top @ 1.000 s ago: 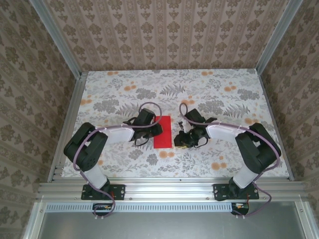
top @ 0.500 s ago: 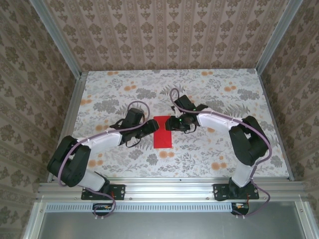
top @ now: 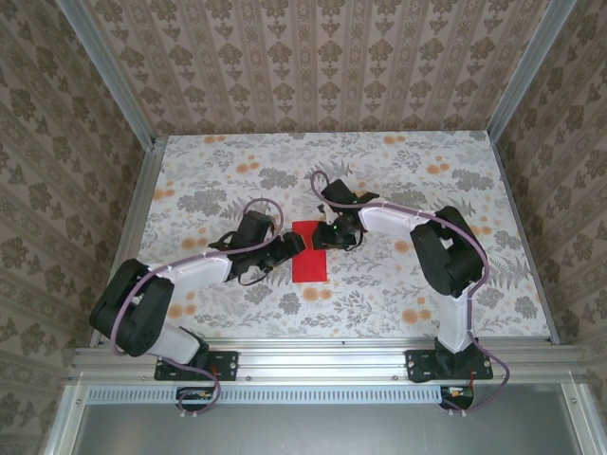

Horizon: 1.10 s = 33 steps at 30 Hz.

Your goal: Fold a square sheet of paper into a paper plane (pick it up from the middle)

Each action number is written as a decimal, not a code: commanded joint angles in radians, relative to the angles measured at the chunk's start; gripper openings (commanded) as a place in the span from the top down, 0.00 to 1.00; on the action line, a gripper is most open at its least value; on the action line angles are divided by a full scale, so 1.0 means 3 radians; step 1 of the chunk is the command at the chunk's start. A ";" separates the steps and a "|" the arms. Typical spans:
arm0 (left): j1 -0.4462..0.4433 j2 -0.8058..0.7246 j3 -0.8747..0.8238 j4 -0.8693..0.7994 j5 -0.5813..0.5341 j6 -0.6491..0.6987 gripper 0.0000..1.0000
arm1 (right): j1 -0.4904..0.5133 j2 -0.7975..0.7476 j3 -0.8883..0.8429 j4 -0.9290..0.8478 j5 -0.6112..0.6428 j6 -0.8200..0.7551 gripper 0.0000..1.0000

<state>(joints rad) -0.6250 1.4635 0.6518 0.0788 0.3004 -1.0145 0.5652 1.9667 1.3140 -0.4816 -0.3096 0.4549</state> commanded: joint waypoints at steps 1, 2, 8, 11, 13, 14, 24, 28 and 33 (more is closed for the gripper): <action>-0.0012 0.0127 0.0004 0.0177 0.0118 -0.0155 0.21 | -0.0050 0.0089 0.0109 -0.0156 -0.0218 -0.0147 0.67; -0.0020 0.0147 0.0014 0.0185 0.0118 -0.0161 0.21 | -0.0058 0.0094 0.0105 -0.0163 -0.0230 -0.0166 0.69; -0.0064 0.0273 0.0067 0.0245 0.0128 -0.0197 0.21 | -0.0132 0.0096 0.0050 -0.0062 -0.0409 -0.0194 0.75; -0.0084 0.0321 0.0075 0.0315 0.0146 -0.0232 0.21 | -0.0158 0.0111 0.0028 -0.0030 -0.0482 -0.0216 0.75; -0.0093 0.0356 0.0092 0.0336 0.0161 -0.0248 0.21 | -0.0176 0.0117 0.0019 -0.0026 -0.0538 -0.0231 0.75; -0.0100 0.0367 0.0100 0.0341 0.0162 -0.0249 0.22 | -0.0180 0.0113 0.0005 -0.0019 -0.0547 -0.0235 0.75; -0.0125 0.0457 0.0136 0.0390 0.0185 -0.0246 0.26 | -0.0221 0.0111 -0.0134 0.0056 -0.0685 -0.0269 0.76; -0.0134 0.0504 0.0159 0.0426 0.0208 -0.0244 0.26 | -0.0245 0.0104 -0.0184 0.0096 -0.0669 -0.0251 0.82; -0.0151 0.0597 0.0199 0.0504 0.0252 -0.0253 0.34 | -0.0285 0.0086 -0.0273 0.0221 -0.0709 -0.0196 0.89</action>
<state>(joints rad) -0.6609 1.6215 0.6827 0.1982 0.3515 -1.0821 0.4900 1.9800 1.2564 -0.4465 -0.4892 0.3923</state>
